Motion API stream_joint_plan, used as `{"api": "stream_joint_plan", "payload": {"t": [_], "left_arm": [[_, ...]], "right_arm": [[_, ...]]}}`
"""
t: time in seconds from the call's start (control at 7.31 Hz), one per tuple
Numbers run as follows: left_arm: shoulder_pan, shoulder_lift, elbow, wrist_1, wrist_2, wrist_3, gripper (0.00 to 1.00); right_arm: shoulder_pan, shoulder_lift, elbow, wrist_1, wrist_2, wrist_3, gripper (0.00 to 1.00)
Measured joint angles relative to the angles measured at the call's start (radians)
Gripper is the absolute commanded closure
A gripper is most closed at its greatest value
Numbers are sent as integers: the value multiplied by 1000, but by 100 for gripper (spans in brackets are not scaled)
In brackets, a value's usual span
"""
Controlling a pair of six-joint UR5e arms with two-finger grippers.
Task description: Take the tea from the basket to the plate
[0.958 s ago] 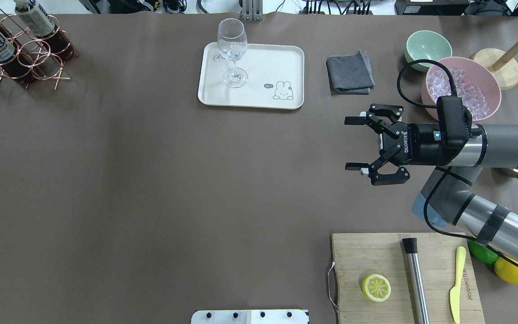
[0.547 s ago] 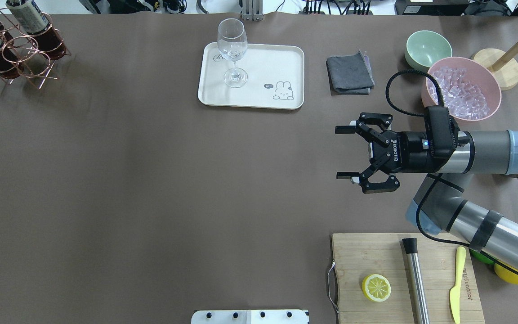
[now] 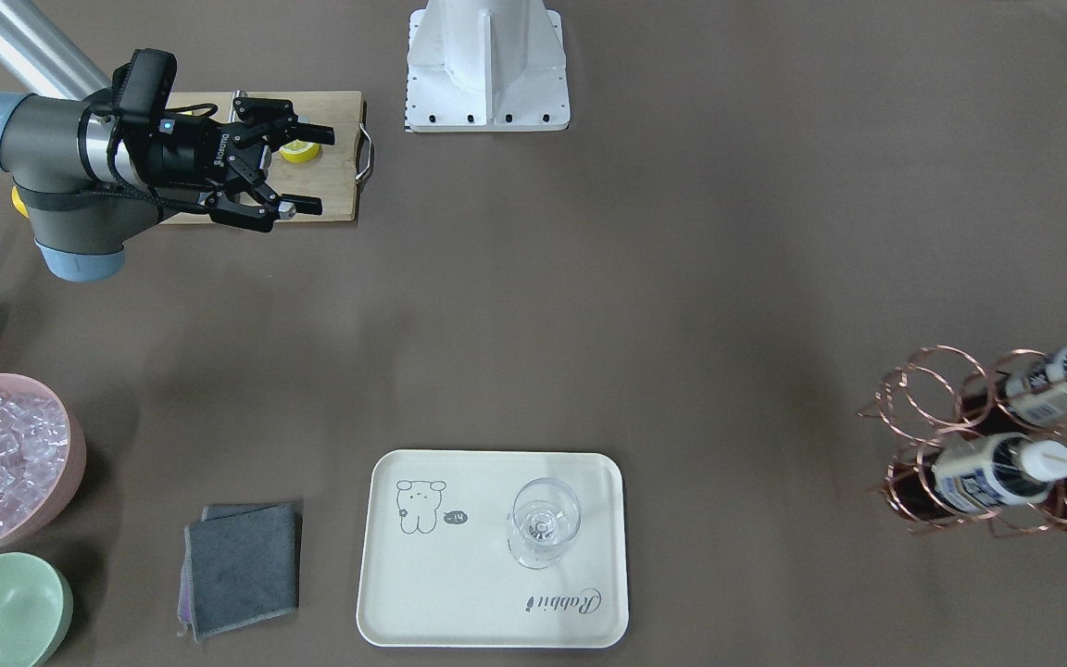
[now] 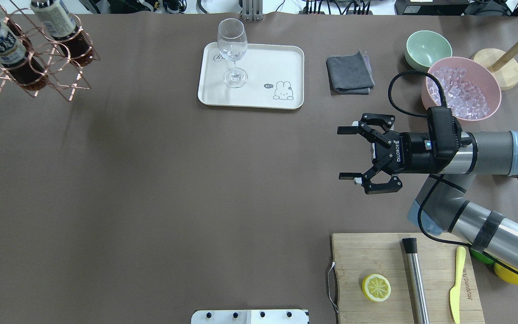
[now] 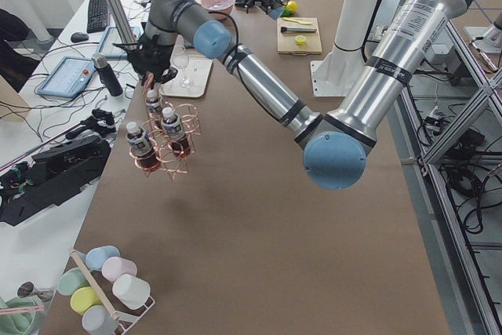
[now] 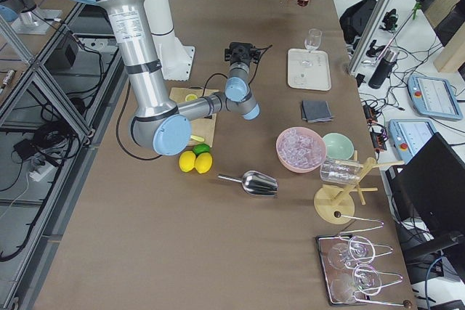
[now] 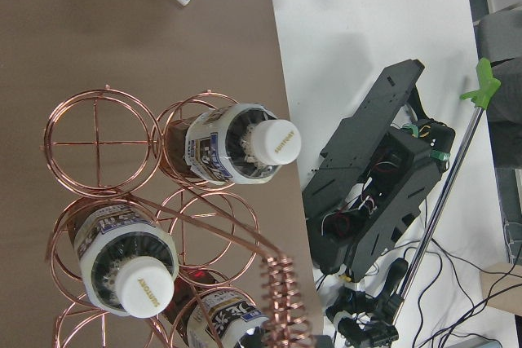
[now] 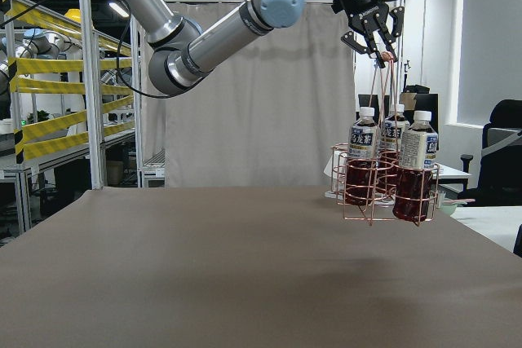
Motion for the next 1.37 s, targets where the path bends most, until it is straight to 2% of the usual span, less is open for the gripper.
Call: {"api": "stream_joint_plan", "payload": {"t": [0.27, 0.55, 0.68, 0.82, 1.09, 1.37], "left_arm": [[179, -25, -264, 204, 92, -190, 100], [355, -183, -370, 459, 178, -400, 100], [439, -285, -381, 567, 214, -522, 100], [515, -348, -370, 614, 259, -606, 100], [668, -389, -308, 619, 373, -713, 100], [736, -456, -200, 592, 415, -785, 100]], "right_arm": [[0, 0, 0, -1, -1, 0, 0], [0, 2, 0, -2, -1, 0, 0], [0, 3, 0, -2, -1, -1, 0], [0, 2, 0, -1, -1, -1, 0], [1, 0, 1, 1, -1, 0, 0], [2, -1, 1, 0, -2, 0, 0]]}}
